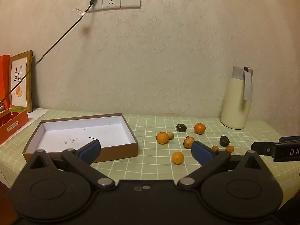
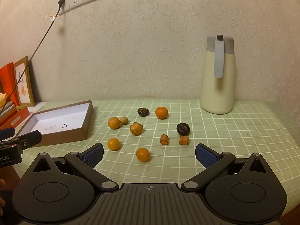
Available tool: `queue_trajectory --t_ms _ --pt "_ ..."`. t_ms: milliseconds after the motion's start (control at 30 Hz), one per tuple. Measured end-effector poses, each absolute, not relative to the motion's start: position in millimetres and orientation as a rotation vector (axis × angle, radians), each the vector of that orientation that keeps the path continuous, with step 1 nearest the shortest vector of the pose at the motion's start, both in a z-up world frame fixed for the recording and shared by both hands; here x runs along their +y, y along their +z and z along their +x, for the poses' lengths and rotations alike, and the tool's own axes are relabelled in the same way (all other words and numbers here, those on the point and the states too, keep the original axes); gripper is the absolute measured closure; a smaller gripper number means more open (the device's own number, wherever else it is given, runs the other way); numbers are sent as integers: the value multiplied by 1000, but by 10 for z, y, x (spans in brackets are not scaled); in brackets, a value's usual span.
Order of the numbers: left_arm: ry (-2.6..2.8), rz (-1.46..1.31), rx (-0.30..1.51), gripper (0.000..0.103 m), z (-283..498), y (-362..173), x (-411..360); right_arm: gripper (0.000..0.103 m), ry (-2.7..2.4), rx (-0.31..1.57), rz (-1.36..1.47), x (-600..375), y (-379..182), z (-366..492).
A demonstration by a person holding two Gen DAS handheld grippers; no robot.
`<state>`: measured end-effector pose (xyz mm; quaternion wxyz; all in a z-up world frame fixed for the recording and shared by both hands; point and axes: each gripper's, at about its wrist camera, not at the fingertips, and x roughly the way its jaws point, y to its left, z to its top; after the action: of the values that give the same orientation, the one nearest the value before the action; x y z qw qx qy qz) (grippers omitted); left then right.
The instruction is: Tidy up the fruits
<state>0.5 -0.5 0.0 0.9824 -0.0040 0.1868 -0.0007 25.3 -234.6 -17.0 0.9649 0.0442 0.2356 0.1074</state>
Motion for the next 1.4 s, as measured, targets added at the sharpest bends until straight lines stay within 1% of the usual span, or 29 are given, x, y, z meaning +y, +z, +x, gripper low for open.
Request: queue_trajectory --t_ms 1400 --pt "-4 -22 374 6 0 -11 -22 0 216 488 89 -2363 -186 269"
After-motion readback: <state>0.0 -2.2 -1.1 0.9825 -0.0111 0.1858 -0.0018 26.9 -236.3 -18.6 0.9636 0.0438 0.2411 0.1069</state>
